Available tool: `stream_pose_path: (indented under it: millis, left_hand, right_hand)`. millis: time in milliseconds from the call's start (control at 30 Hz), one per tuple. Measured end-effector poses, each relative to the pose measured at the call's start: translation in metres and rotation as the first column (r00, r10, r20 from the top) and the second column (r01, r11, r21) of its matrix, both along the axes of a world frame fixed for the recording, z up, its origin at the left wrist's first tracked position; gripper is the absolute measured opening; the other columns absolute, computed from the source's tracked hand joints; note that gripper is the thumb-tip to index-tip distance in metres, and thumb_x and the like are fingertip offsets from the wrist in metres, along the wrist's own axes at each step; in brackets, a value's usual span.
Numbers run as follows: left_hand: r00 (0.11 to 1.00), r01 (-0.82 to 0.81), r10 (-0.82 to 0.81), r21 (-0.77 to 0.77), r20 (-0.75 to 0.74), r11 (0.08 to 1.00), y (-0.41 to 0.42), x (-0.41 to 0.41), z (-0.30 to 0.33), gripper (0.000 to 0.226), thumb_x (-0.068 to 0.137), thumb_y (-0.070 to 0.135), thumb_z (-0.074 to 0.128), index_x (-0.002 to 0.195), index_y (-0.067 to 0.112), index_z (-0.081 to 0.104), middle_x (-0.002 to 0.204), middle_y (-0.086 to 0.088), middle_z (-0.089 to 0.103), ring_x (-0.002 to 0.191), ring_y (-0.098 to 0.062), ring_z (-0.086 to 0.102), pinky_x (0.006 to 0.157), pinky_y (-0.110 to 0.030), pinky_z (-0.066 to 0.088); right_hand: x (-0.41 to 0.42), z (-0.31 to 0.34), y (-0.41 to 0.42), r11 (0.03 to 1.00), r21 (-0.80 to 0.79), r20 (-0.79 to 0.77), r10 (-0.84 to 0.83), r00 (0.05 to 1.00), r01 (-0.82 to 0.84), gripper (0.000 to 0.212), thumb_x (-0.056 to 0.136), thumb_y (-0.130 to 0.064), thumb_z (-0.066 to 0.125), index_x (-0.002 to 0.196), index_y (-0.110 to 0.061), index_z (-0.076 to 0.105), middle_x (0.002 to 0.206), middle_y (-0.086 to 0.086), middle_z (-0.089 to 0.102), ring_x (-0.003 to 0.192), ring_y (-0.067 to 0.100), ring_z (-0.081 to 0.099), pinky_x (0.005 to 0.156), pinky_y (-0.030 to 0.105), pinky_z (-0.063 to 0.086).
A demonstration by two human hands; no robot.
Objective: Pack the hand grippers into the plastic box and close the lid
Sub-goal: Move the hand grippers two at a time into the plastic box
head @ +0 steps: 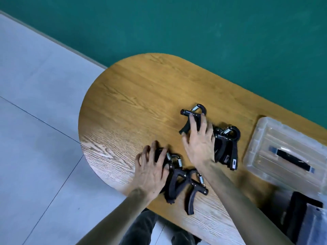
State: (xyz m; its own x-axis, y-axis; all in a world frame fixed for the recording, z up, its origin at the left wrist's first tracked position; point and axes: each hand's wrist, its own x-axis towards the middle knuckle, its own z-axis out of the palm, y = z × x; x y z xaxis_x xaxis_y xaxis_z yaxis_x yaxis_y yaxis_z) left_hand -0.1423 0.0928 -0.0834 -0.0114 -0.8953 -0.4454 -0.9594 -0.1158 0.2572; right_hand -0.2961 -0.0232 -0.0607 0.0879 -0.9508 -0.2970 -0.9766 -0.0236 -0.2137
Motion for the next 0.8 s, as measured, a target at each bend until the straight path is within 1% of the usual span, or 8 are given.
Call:
stream_pose_path:
  millis: [133, 233, 300, 400, 533, 633, 733, 800]
  left_hand:
    - [0.996, 0.007, -0.008, -0.006, -0.085, 1.0, 0.009, 0.0, -0.014, 0.065, 0.101, 0.057, 0.005, 0.158, 0.034, -0.016, 0.169, -0.008, -0.012, 0.153, -0.033, 0.008, 0.118, -0.056, 0.023]
    - [0.992, 0.013, -0.02, -0.053, -0.127, 0.998, 0.015, -0.003, -0.021, 0.071, 0.102, 0.051, 0.022, 0.158, 0.031, -0.016, 0.167, -0.01, -0.021, 0.15, -0.035, 0.017, 0.113, -0.054, 0.03]
    - [0.99, 0.02, -0.028, -0.055, -0.141, 0.998, 0.018, -0.004, -0.023, 0.076, 0.102, 0.045, 0.031, 0.158, 0.029, -0.018, 0.165, -0.011, -0.027, 0.142, -0.035, 0.029, 0.11, -0.053, 0.034]
    - [0.992, 0.021, -0.029, -0.068, -0.123, 0.998, 0.016, -0.006, -0.023, 0.077, 0.102, 0.038, 0.035, 0.159, 0.027, -0.016, 0.164, -0.014, -0.028, 0.119, -0.033, 0.046, 0.101, -0.051, 0.04]
    - [0.993, 0.027, -0.032, -0.044, -0.114, 0.999, 0.015, -0.007, -0.021, 0.076, 0.103, 0.036, 0.035, 0.158, 0.027, -0.017, 0.163, -0.016, -0.029, 0.118, -0.032, 0.045, 0.102, -0.051, 0.039]
    - [0.994, 0.056, -0.059, -0.034, -0.088, 0.998, 0.013, -0.005, -0.019, 0.077, 0.104, 0.034, 0.037, 0.159, 0.025, -0.016, 0.163, -0.017, -0.028, 0.118, -0.032, 0.044, 0.101, -0.05, 0.039]
    - [0.995, 0.072, -0.072, -0.005, -0.063, 0.997, 0.014, -0.005, -0.016, 0.075, 0.105, 0.034, 0.03, 0.156, 0.023, -0.023, 0.162, -0.017, -0.032, 0.12, -0.031, 0.04, 0.103, -0.047, 0.037]
    - [0.997, 0.05, -0.05, -0.017, -0.055, 0.999, 0.016, -0.008, -0.017, 0.071, 0.104, 0.036, 0.024, 0.155, 0.023, -0.024, 0.163, -0.016, -0.029, 0.121, -0.03, 0.039, 0.103, -0.047, 0.037]
  right_hand:
    - [0.013, -0.024, -0.025, 0.999, 0.004, 0.006, -0.046, 0.999, 0.046, 0.068, 0.101, -0.045, 0.041, 0.157, -0.029, 0.006, 0.167, 0.011, -0.001, 0.149, 0.046, 0.008, 0.115, 0.063, 0.029]
    - [0.014, -0.04, -0.039, 0.997, 0.018, 0.004, -0.082, 0.997, 0.082, 0.069, 0.101, -0.043, 0.042, 0.158, -0.029, 0.006, 0.167, 0.011, -0.005, 0.15, 0.048, 0.005, 0.113, 0.066, 0.029]
    - [0.015, -0.047, -0.044, 0.992, 0.047, 0.017, -0.116, 0.993, 0.115, 0.074, 0.099, -0.038, 0.046, 0.158, -0.03, 0.003, 0.167, 0.01, -0.011, 0.15, 0.048, 0.003, 0.113, 0.067, 0.029]
    - [0.02, -0.053, -0.043, 0.987, 0.042, 0.009, -0.156, 0.988, 0.156, 0.076, 0.096, -0.033, 0.049, 0.159, -0.031, 0.005, 0.167, 0.011, -0.012, 0.149, 0.049, 0.007, 0.11, 0.066, 0.031]
    - [0.028, -0.054, -0.045, 0.979, 0.006, 0.022, -0.206, 0.978, 0.205, 0.078, 0.092, -0.028, 0.058, 0.157, -0.031, 0.016, 0.168, 0.011, -0.006, 0.142, 0.05, 0.023, 0.106, 0.065, 0.036]
    - [0.026, -0.052, -0.041, 0.985, -0.017, 0.045, -0.173, 0.984, 0.173, 0.083, 0.086, -0.021, 0.065, 0.155, -0.037, 0.021, 0.168, 0.005, -0.004, 0.131, 0.043, 0.033, 0.101, 0.059, 0.039]
    - [0.021, -0.052, -0.027, 0.991, -0.024, 0.096, -0.129, 0.987, 0.132, 0.091, 0.081, -0.019, 0.065, 0.154, -0.045, 0.017, 0.168, -0.002, -0.005, 0.123, 0.036, 0.034, 0.099, 0.055, 0.038]
    - [0.016, -0.054, -0.015, 0.992, -0.05, 0.082, -0.109, 0.991, 0.113, 0.094, 0.08, -0.018, 0.065, 0.155, -0.045, 0.015, 0.169, -0.001, -0.005, 0.113, 0.029, 0.034, 0.088, 0.042, 0.033]
